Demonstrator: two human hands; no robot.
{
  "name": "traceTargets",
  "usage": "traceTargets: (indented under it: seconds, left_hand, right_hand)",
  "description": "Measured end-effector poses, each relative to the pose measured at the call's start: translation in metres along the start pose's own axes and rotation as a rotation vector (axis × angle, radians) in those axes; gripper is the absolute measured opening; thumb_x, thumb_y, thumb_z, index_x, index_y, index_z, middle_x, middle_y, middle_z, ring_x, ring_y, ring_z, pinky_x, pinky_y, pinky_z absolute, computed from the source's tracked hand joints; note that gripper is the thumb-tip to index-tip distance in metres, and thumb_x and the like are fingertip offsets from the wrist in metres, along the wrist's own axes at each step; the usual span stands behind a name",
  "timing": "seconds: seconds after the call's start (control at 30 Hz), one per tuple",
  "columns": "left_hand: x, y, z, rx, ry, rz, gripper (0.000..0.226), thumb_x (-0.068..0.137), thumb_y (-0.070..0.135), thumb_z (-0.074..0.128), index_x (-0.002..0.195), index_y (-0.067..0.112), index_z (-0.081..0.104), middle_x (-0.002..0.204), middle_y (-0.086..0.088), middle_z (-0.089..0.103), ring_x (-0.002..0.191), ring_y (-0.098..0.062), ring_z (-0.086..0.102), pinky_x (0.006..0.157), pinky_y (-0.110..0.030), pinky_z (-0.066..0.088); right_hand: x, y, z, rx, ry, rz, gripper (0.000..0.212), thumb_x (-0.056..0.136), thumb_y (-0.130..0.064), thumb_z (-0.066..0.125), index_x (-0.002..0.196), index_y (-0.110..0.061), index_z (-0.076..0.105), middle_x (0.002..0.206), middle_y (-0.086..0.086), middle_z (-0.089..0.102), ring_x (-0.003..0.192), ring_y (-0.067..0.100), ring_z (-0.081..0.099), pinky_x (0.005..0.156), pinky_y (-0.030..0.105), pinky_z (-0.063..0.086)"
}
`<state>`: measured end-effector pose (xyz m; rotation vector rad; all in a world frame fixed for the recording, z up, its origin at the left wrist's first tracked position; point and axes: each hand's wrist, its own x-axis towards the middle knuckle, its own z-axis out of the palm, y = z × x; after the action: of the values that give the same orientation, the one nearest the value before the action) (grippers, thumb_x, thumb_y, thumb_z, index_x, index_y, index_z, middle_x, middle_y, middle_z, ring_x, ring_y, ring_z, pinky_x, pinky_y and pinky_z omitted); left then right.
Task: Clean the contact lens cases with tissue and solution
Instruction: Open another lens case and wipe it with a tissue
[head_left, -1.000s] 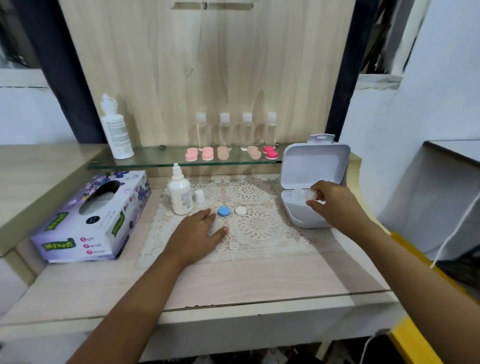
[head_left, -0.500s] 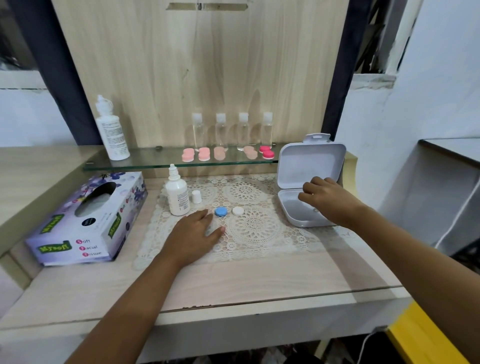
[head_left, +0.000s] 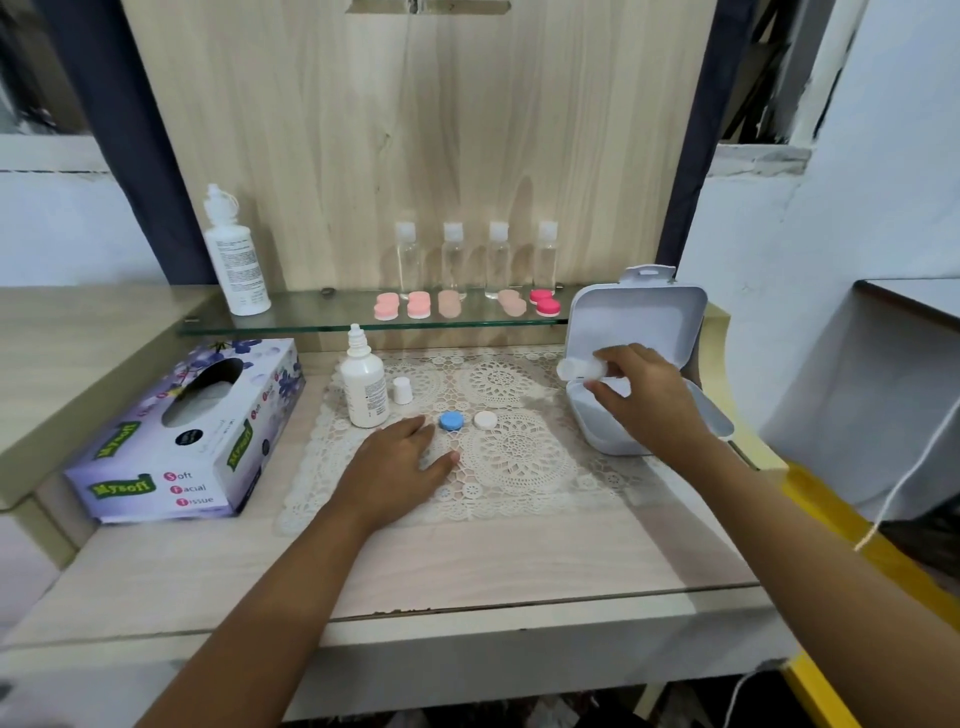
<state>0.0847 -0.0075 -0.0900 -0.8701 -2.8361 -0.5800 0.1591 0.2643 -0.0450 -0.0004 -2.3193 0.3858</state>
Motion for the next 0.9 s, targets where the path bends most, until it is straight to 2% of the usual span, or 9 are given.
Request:
traceTargets:
  seconds: [0.07,0.17,0.23,0.43,0.5,0.57,0.7,0.83,0.9]
  left_hand:
    - [0.000,0.000,0.000,-0.022,-0.007,-0.007,0.059,0.093,0.049,0.044,0.140,0.014,0.041,0.151,-0.002,0.031,0.139,-0.016,0.026,0.112,-0.028,0.020]
    - [0.002,-0.002,-0.001,-0.060,-0.010,-0.022,0.052,0.094,0.042,0.045,0.139,0.016,0.043,0.151,0.000,0.032,0.139,-0.016,0.027,0.112,-0.028,0.020]
    - [0.004,-0.003,-0.001,-0.099,0.004,-0.031,0.049,0.095,0.037,0.045,0.138,0.015,0.044,0.150,0.000,0.034,0.138,-0.015,0.029,0.111,-0.025,0.021]
    - [0.004,-0.003,-0.001,-0.225,0.088,-0.039,0.039,0.095,0.026,0.049,0.130,0.011,0.052,0.137,-0.002,0.050,0.125,-0.014,0.044,0.096,-0.017,0.028]
    - [0.005,-0.004,0.000,-0.236,0.118,-0.033,0.037,0.095,0.024,0.049,0.128,0.010,0.054,0.134,-0.003,0.053,0.122,-0.015,0.047,0.095,-0.017,0.030]
    - [0.005,-0.005,0.001,-0.254,0.151,-0.027,0.035,0.094,0.022,0.050,0.127,0.010,0.056,0.131,-0.003,0.055,0.120,-0.015,0.049,0.096,-0.018,0.032]
    - [0.002,-0.004,0.001,-0.237,0.294,0.093,0.027,0.093,0.017,0.051,0.116,0.009,0.064,0.114,-0.003,0.063,0.105,-0.017,0.058,0.087,-0.018,0.039]
    - [-0.003,0.001,-0.009,-0.131,0.466,0.246,0.037,0.090,0.029,0.041,0.104,0.010,0.069,0.095,-0.001,0.068,0.089,-0.017,0.063,0.074,-0.027,0.051]
    - [-0.002,0.005,-0.020,-0.127,0.529,0.298,0.033,0.091,0.025,0.043,0.102,0.009,0.069,0.088,-0.001,0.068,0.081,-0.015,0.062,0.070,-0.020,0.049]
  right_hand:
    - [-0.003,-0.020,0.010,0.110,-0.016,0.012,0.027,0.078,-0.013,0.072,0.101,-0.001,0.065,0.085,0.012,0.065,0.078,0.025,0.058,0.070,0.025,0.039]
    - [-0.009,-0.050,0.023,0.237,-0.133,0.081,0.031,0.082,-0.022,0.068,0.109,-0.007,0.064,0.090,0.007,0.065,0.082,0.018,0.058,0.074,0.027,0.047]
    - [-0.014,-0.063,0.033,0.287,-0.217,0.125,0.033,0.083,-0.026,0.067,0.112,-0.009,0.064,0.093,0.005,0.064,0.085,0.015,0.058,0.077,0.023,0.046]
    - [-0.028,-0.075,0.060,0.257,-0.324,0.163,0.027,0.084,-0.029,0.063,0.107,-0.014,0.065,0.098,0.000,0.061,0.087,0.009,0.051,0.069,0.015,0.031]
    - [-0.029,-0.074,0.062,0.231,-0.327,0.137,0.027,0.085,-0.030,0.062,0.107,-0.015,0.065,0.100,0.000,0.061,0.088,0.008,0.048,0.070,0.015,0.028]
    - [-0.030,-0.073,0.063,0.201,-0.339,0.102,0.027,0.085,-0.031,0.062,0.106,-0.014,0.065,0.101,0.002,0.062,0.093,0.014,0.051,0.073,0.017,0.028]
    - [-0.031,-0.071,0.066,0.195,-0.362,0.074,0.025,0.085,-0.031,0.061,0.101,-0.012,0.066,0.096,0.005,0.061,0.096,0.021,0.053,0.075,0.023,0.034]
    - [-0.033,-0.072,0.065,0.189,-0.382,0.051,0.030,0.085,-0.031,0.062,0.108,-0.013,0.064,0.098,0.005,0.059,0.096,0.022,0.051,0.084,0.029,0.040]
    - [-0.033,-0.072,0.064,0.189,-0.389,0.051,0.031,0.085,-0.032,0.062,0.110,-0.013,0.064,0.100,0.005,0.058,0.097,0.022,0.051,0.087,0.031,0.041]
